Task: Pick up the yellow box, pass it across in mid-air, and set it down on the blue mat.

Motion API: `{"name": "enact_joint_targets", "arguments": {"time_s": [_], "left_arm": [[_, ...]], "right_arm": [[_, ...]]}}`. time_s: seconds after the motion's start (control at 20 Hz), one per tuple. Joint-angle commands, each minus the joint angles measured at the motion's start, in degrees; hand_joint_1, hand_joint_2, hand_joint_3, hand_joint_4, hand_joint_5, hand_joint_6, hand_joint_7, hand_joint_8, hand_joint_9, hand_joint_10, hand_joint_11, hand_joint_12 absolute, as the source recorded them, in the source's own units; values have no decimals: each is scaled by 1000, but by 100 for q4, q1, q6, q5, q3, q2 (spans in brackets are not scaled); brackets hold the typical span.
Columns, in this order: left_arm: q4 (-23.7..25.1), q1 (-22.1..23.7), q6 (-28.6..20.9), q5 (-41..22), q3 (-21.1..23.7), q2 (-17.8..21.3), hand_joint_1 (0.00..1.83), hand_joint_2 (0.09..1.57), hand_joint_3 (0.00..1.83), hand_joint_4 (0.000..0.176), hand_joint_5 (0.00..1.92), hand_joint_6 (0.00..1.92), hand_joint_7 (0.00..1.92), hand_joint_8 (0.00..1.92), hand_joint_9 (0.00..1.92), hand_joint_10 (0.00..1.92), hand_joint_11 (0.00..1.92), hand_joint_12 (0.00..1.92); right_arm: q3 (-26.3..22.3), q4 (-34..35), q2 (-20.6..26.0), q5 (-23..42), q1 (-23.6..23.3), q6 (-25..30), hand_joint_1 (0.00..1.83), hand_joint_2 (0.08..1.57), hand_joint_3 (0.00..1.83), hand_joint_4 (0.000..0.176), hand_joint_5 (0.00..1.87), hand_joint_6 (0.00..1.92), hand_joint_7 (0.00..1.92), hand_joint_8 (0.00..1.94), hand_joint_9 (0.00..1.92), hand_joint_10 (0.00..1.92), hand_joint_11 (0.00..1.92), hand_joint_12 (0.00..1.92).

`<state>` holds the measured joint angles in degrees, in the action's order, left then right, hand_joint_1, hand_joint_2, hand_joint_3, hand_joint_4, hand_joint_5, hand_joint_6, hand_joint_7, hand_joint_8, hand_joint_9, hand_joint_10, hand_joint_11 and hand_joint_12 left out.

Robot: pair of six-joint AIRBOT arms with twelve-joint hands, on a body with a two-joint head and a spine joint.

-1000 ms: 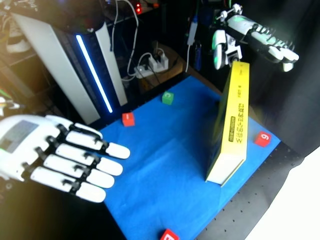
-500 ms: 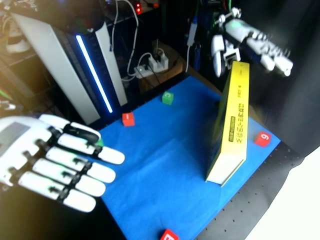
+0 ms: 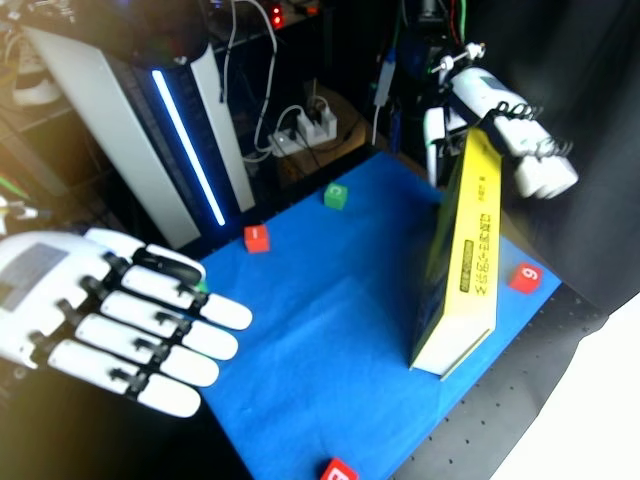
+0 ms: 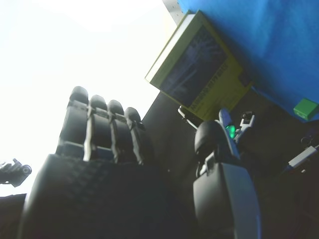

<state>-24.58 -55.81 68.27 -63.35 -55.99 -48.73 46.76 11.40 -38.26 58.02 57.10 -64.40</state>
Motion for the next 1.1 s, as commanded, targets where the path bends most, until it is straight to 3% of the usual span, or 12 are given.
{"name": "enact_joint_targets", "arguments": {"time_s": [0.0,0.15,0.2,0.25,0.3,0.35,0.45,0.6,0.65,0.8,0.9,1.05], "left_arm": [[50,15,67,-327,-9,-26,1231,1081,1,0,1049,1919,1237,1919,1372,1920,1468,1920],[31,15,67,-344,-24,-13,1304,1158,2,0,1272,1921,1465,1921,1590,1921,1670,1921],[20,15,67,-362,-25,-6,1368,1173,1,18,1303,1921,1484,1921,1598,1921,1666,1921],[-4,15,67,-442,-11,22,1429,1179,0,136,1278,1921,1450,1921,1553,1921,1626,1921],[-8,15,67,-506,5,49,1440,1178,0,168,1289,1921,1457,1921,1547,1921,1619,1921],[-9,15,67,-607,31,89,1440,1183,1,174,1283,1921,1461,1921,1557,1921,1635,1921],[32,13,67,-875,121,183,1359,1211,11,176,1248,1921,1442,1921,1558,1921,1631,1921],[404,15,66,-1291,299,280,1368,1195,0,176,1270,1921,1442,1921,1578,1921,1650,1921],[536,25,66,-1447,350,301,1401,1186,0,176,1252,1921,1448,1921,1592,1921,1662,1921],[773,58,66,-1716,427,321,1426,1184,0,176,1217,1921,1448,1921,1598,1921,1665,1921],[867,136,67,-1598,421,300,1427,1181,0,176,1201,1921,1442,1921,1603,1921,1668,1921],[942,359,67,-1144,261,88,1450,1173,0,176,1208,1921,1440,1921,1597,1921,1657,1921]], "right_arm": [[23,34,-2,717,-19,-6,237,1260,1,0,0,0,0,0,0,0,0,0],[23,36,-5,717,-18,-5,237,1265,3,0,0,0,0,0,0,0,0,0],[23,38,-5,717,-18,-5,243,1264,1,1,0,0,0,0,0,0,0,0],[23,42,-6,717,-18,-5,231,1266,2,7,0,0,0,0,0,0,0,0],[23,47,-6,717,-18,-5,223,1266,2,5,0,0,0,0,0,0,0,0],[23,52,-6,716,-18,-5,222,1268,2,5,0,0,0,0,0,0,0,0],[31,53,-5,717,-20,-5,310,1268,0,69,0,0,0,0,0,0,0,0],[35,55,-5,722,-21,-5,336,1271,1,104,0,0,0,0,0,0,0,0],[35,53,-5,732,-22,-5,289,1281,0,72,0,0,0,0,0,0,0,183],[32,40,-5,935,-22,-5,265,1249,0,101,0,0,0,0,16,4,0,455],[40,-63,-4,1099,-24,-5,386,1297,1,37,0,0,0,0,0,0,0,17],[71,-321,-84,1130,-238,-5,384,1277,0,44,0,0,0,0,0,0,0,0]]}}
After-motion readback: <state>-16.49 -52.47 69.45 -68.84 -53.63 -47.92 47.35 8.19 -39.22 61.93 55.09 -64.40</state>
